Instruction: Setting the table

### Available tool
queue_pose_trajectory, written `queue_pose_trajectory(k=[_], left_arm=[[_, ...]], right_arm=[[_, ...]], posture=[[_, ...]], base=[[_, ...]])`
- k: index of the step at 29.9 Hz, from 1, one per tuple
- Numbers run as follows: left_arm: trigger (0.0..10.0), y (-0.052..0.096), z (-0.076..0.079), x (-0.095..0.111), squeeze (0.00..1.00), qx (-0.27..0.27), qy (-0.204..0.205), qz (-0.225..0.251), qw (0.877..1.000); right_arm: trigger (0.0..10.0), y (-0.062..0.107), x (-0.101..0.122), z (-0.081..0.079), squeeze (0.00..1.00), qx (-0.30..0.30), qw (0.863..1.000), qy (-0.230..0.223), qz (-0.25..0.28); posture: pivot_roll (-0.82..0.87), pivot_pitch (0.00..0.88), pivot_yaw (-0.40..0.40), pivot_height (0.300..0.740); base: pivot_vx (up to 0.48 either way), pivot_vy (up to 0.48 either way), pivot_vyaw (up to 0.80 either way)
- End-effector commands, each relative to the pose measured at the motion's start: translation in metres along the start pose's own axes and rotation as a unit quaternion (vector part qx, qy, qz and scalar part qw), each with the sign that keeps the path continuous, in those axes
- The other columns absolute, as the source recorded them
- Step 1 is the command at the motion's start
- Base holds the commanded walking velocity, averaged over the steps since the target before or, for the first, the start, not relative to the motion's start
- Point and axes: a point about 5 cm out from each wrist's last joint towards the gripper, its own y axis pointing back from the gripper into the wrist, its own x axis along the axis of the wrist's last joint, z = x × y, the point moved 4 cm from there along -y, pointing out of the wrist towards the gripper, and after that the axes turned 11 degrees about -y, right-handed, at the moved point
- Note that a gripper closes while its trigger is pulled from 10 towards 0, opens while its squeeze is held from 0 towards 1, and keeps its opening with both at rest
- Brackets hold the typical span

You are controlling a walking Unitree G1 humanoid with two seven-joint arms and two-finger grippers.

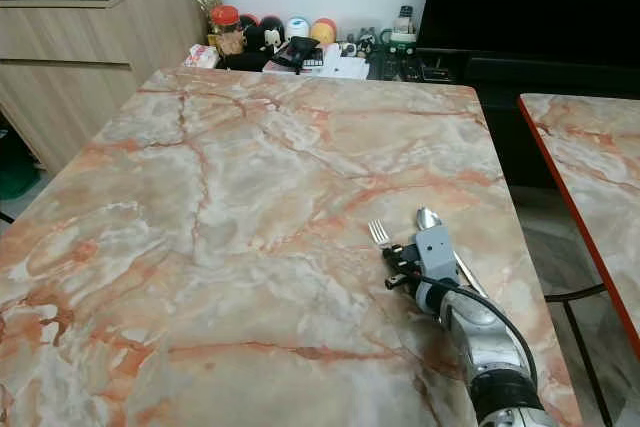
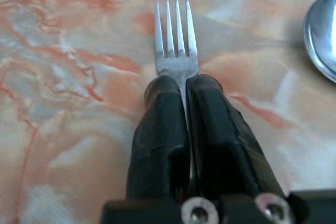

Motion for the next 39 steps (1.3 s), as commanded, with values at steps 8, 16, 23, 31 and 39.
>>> queue_pose_trajectory(k=[8,16,23,31,39], left_arm=[[10.0,0.002,0.004,-0.012,0.00,-0.005,0.005,-0.022,1.000],[10.0,0.002,0.004,-0.014,0.00,-0.001,0.009,-0.024,1.000],[10.0,0.005,-0.001,-0.021,0.00,0.005,0.009,-0.029,1.000],[10.0,0.009,-0.017,-0.027,0.00,0.016,0.001,-0.035,0.999],[10.0,0.010,-0.019,-0.028,0.00,0.018,-0.008,-0.036,0.999]], right_arm=[[0.0,-0.002,-0.004,-0.012,0.00,0.012,1.000,-0.002,0.002],[10.0,0.003,0.037,-0.016,0.00,-0.045,0.990,0.035,0.125],[10.0,0.028,0.068,-0.032,0.00,-0.071,0.970,0.055,0.226],[10.0,0.062,0.086,-0.021,0.00,-0.127,0.947,0.036,0.293],[10.0,0.077,0.092,-0.017,0.00,-0.161,0.935,0.021,0.316]], posture=[[0.00,0.103,0.031,0.740],[0.00,0.112,0.019,0.740],[-0.01,0.121,0.015,0.740],[-0.02,0.119,0.012,0.740],[-0.03,0.112,0.012,0.740]], base=[[0.000,0.000,0.00],[0.000,0.000,0.00],[0.000,0.000,0.00],[0.000,0.000,0.00],[0.000,0.000,-0.11]])
